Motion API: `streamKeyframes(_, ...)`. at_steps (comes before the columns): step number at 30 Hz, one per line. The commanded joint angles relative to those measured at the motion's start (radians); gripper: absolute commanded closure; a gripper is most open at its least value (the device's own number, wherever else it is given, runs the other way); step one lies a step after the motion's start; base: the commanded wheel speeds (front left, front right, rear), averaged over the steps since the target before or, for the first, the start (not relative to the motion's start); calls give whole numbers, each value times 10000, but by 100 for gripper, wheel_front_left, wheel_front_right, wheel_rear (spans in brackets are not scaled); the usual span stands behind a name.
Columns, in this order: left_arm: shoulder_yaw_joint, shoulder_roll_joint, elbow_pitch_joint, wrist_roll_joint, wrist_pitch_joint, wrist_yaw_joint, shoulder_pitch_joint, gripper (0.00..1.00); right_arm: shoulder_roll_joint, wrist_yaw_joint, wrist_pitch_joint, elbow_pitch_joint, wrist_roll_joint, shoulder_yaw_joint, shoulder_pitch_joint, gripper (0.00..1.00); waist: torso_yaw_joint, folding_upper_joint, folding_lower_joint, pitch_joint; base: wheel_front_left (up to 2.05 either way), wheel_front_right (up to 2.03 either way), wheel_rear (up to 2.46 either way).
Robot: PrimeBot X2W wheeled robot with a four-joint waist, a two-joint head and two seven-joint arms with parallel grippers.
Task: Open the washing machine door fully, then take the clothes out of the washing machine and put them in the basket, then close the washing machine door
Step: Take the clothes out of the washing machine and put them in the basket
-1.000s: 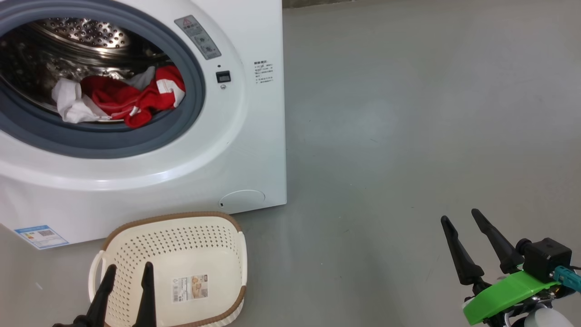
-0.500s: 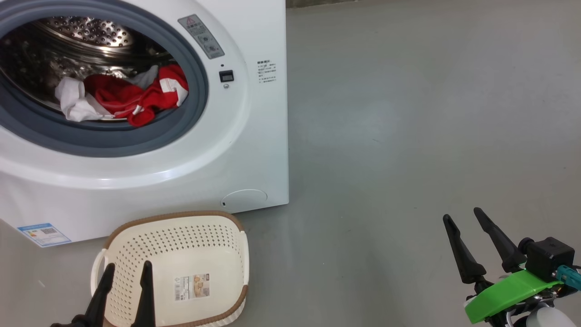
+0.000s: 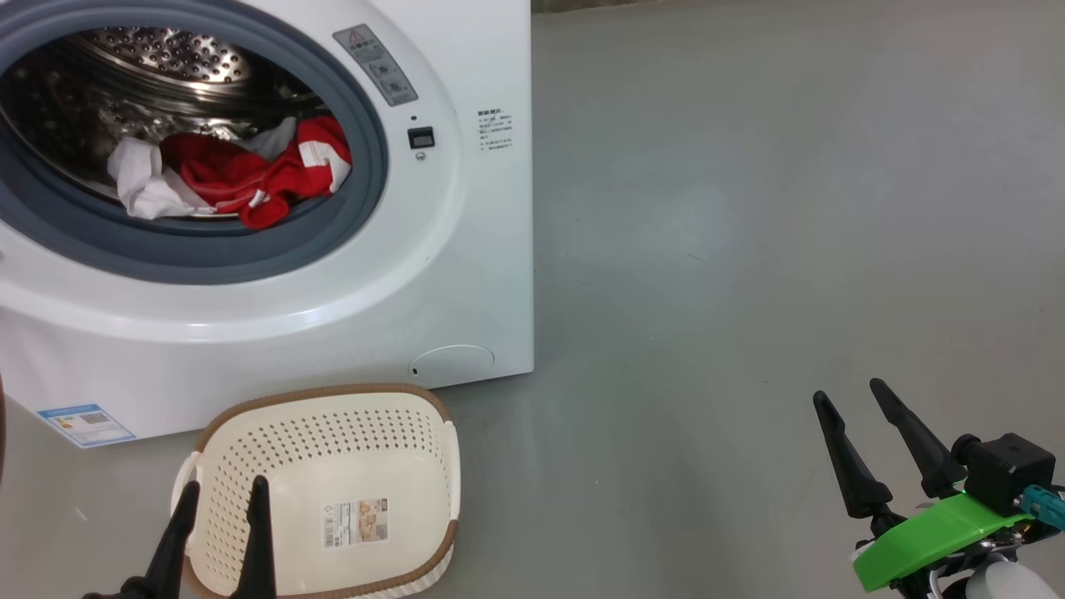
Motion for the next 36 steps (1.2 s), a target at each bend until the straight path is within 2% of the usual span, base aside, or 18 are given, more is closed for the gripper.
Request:
streamKeyframes(1,349,59,-300,79,-49,-55,-192,0,-219,63,-90,-274,-103,144,-29,0,15,0,0,8,0,0,0)
streamKeyframes(9,379,58,-311,-31,-49,-56,-217,0,-215,63,-90,-281,-109,153,-37,0,68,0,0,25,22,-22,0)
streamKeyframes(27,480,57,-165,-108,-49,-56,-353,0,-201,63,-90,-307,-124,168,-87,0,110,0,0,166,94,-94,0)
streamKeyframes(36,498,57,-140,10,-49,-56,-416,0,-187,63,-90,-281,-131,171,-114,0,102,0,0,199,11,-11,0)
